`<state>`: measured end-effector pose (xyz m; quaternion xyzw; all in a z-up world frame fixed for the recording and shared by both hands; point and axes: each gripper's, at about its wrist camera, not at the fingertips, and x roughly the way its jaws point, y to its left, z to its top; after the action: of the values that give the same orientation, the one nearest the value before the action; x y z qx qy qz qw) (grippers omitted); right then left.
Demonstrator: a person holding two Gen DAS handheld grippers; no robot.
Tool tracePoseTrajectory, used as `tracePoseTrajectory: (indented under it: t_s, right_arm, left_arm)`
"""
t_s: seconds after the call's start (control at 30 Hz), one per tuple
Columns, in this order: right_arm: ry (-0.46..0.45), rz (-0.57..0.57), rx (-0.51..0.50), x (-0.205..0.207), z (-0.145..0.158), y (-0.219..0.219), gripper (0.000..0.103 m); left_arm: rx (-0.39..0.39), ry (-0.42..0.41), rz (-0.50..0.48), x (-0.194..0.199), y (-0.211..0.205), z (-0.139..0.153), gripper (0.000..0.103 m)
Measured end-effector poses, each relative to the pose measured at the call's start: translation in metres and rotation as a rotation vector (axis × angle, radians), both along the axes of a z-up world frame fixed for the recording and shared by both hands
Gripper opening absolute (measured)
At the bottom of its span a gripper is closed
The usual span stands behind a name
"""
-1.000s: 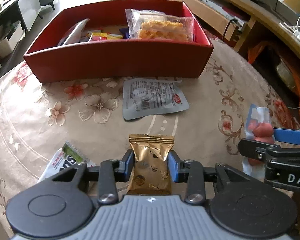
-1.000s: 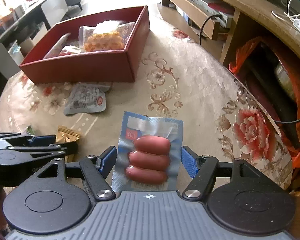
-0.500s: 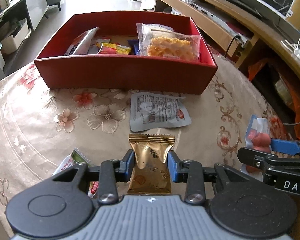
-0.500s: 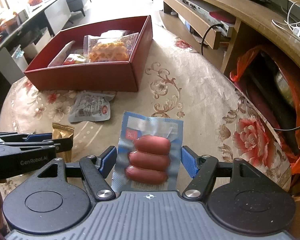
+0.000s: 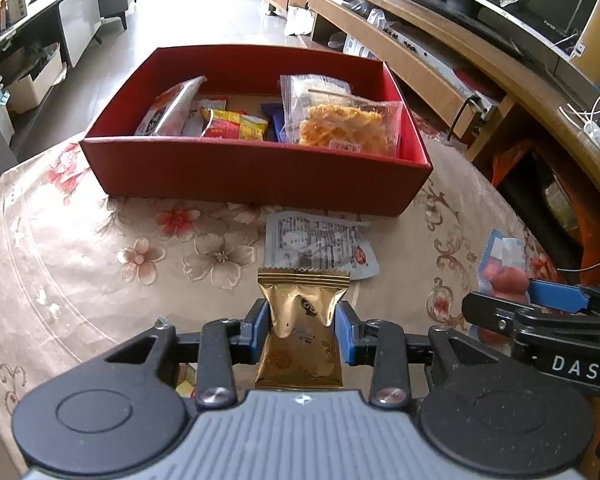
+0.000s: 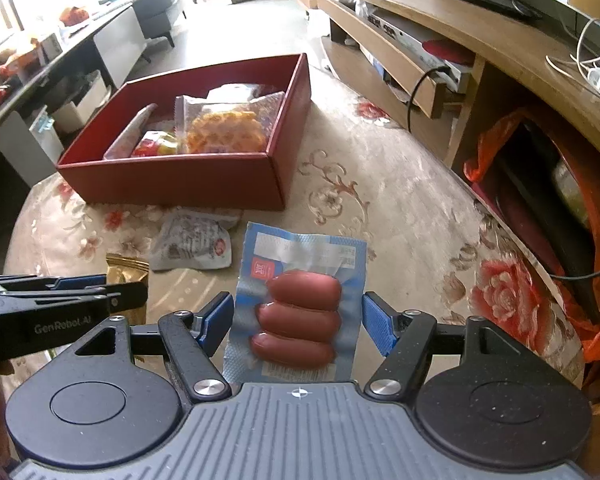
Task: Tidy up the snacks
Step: 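Lift the gold pastry and sausage pack and carry them toward the red box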
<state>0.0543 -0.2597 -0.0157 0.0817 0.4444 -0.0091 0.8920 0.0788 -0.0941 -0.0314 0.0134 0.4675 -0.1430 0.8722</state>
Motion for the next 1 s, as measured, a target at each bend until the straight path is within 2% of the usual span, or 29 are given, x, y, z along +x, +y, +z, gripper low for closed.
tracePoseTrajectory:
  t_s: [1.0]
  right_arm:
    - [-0.061, 0.024, -0.002, 0.029, 0.019, 0.023, 0.075]
  left_arm:
    - [-0.033, -0.058, 0.053, 0.022, 0.014, 0.024, 0.036]
